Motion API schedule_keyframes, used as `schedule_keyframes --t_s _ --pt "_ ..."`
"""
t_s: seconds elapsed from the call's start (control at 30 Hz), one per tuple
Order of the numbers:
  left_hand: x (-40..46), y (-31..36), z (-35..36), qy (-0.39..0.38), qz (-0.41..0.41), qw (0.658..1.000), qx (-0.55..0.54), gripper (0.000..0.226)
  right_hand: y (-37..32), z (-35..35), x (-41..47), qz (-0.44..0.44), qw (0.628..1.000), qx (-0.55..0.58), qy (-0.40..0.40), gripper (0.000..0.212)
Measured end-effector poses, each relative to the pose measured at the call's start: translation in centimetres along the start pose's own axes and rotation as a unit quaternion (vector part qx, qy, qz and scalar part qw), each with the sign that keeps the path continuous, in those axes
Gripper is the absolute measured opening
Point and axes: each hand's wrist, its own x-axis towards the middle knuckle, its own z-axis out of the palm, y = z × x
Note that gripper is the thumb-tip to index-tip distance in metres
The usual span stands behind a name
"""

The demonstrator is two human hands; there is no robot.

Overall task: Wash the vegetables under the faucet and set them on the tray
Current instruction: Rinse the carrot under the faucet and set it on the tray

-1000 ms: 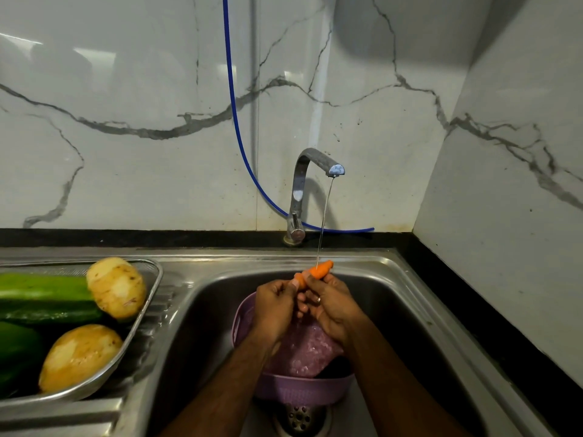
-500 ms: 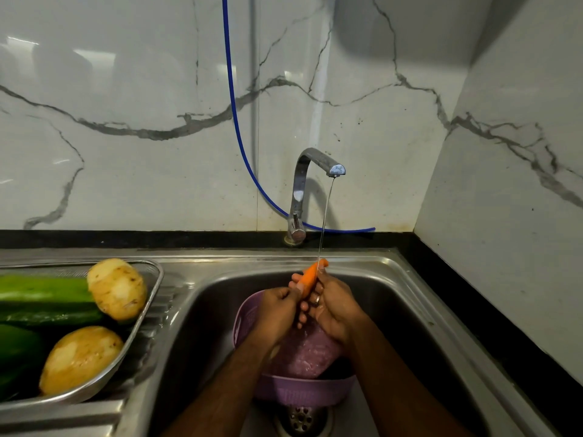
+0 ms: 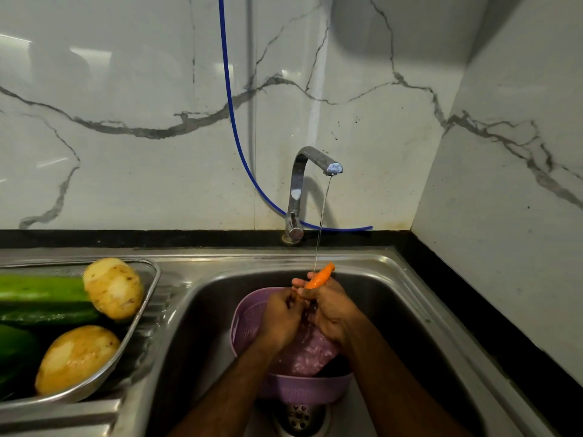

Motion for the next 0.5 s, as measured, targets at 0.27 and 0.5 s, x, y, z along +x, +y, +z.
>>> schedule_keyframes --t_s 0.27,0.5 --pt "0.0 0.3 0.1 0.073 0.051 0.994 0.065 0.022 0.3 1.7 -0.4 -0.066 0.997 -0.018 0.043 0.068" --pt "-0.4 1.1 0.1 0.041 0.091 0.993 0.070 0.024 -0.4 1.2 -0.3 -0.033 0.995 0.058 0.076 0.043"
